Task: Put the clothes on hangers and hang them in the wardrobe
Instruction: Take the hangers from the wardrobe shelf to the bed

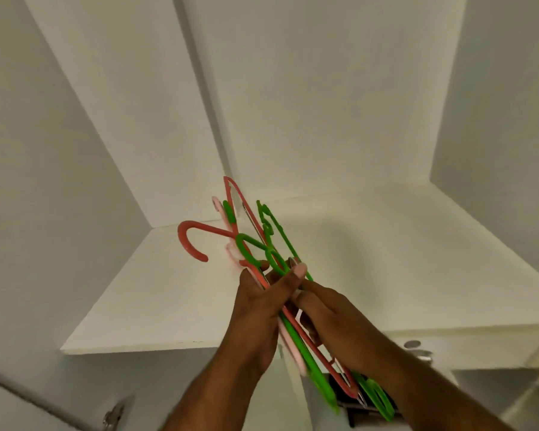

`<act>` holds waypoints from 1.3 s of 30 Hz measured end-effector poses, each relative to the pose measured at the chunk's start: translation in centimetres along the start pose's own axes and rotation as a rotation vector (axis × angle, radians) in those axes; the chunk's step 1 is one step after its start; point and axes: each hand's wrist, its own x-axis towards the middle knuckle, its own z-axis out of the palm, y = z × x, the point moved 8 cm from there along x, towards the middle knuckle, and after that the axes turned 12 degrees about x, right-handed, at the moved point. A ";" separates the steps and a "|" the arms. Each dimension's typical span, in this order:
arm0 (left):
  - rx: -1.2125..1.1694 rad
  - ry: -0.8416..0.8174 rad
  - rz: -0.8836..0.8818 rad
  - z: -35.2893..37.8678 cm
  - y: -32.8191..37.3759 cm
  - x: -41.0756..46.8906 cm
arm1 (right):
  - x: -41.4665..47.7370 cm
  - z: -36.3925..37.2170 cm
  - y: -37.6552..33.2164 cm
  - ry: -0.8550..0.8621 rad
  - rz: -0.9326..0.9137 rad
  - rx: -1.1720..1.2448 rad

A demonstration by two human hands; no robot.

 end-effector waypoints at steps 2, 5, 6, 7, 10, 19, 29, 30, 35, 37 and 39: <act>-0.043 -0.003 -0.008 1.3 -0.3 -0.5 | -1.7 -0.5 -0.1 -0.036 -0.023 0.048; -0.096 -0.045 0.012 3.3 0.1 -1.5 | -4.2 -1.0 -0.5 -0.113 -0.037 0.062; -0.102 -0.080 0.034 3.9 0.4 -2.0 | -4.9 -1.2 -0.6 -0.118 -0.039 0.049; -0.106 -0.122 0.061 4.5 0.7 -2.5 | -5.6 -1.5 -0.9 -0.115 -0.050 0.028; -0.084 -0.261 0.105 5.9 1.2 -4.6 | -8.1 -2.2 -1.4 -0.068 -0.026 -0.052; -0.197 -0.869 -0.068 11.4 -3.9 -17.1 | -22.9 -1.8 1.3 0.277 0.188 -0.182; 0.092 -1.675 -0.330 16.3 -11.9 -41.1 | -50.8 4.9 9.0 0.828 0.597 0.048; 0.136 -1.721 -0.354 16.6 -12.8 -43.5 | -53.1 5.9 9.7 0.881 0.606 0.077; 0.335 -1.873 -0.471 18.5 -17.8 -53.9 | -62.8 9.8 13.4 1.162 0.604 0.218; 0.400 -1.926 -0.476 19.0 -19.2 -58.6 | -67.0 11.3 15.0 1.281 0.612 0.288; 0.451 -1.956 -0.482 19.4 -20.1 -62.6 | -70.7 12.8 16.6 1.375 0.596 0.366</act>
